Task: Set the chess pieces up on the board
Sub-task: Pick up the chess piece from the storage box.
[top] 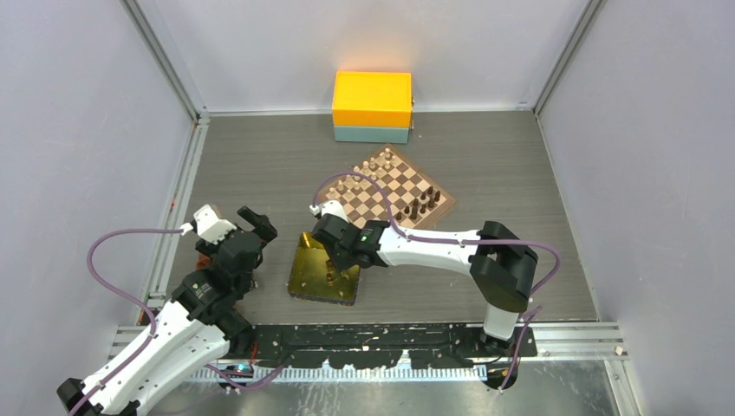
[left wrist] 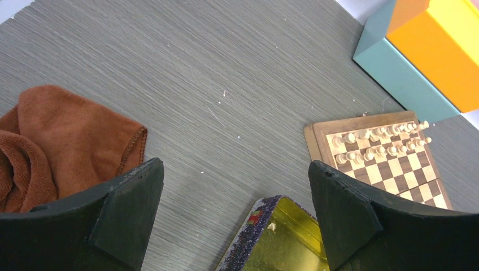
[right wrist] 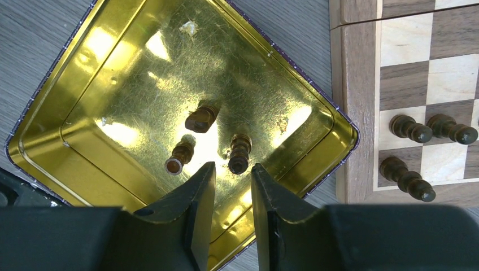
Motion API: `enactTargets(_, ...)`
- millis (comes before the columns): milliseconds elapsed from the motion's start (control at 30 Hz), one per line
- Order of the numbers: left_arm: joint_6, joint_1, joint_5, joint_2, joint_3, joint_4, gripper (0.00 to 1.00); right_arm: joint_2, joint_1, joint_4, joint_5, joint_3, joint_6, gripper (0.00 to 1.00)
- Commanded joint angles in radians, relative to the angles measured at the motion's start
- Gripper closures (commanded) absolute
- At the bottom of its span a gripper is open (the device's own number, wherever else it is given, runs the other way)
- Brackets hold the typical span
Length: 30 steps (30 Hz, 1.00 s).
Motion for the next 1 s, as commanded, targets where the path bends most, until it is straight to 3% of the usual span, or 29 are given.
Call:
enactTargets(0, 0.002, -0.005, -0.026, -0.005, 0.004, 0.021, 0.00, 0.002, 0.007, 0.043, -0.004, 0.035, 0.012, 0.64)
enactTargets(967, -0.006, -0.005, -0.027, -0.008, -0.007, 0.016, 0.00, 0.011, 0.007, 0.052, -0.011, 0.010, 0.015, 0.64)
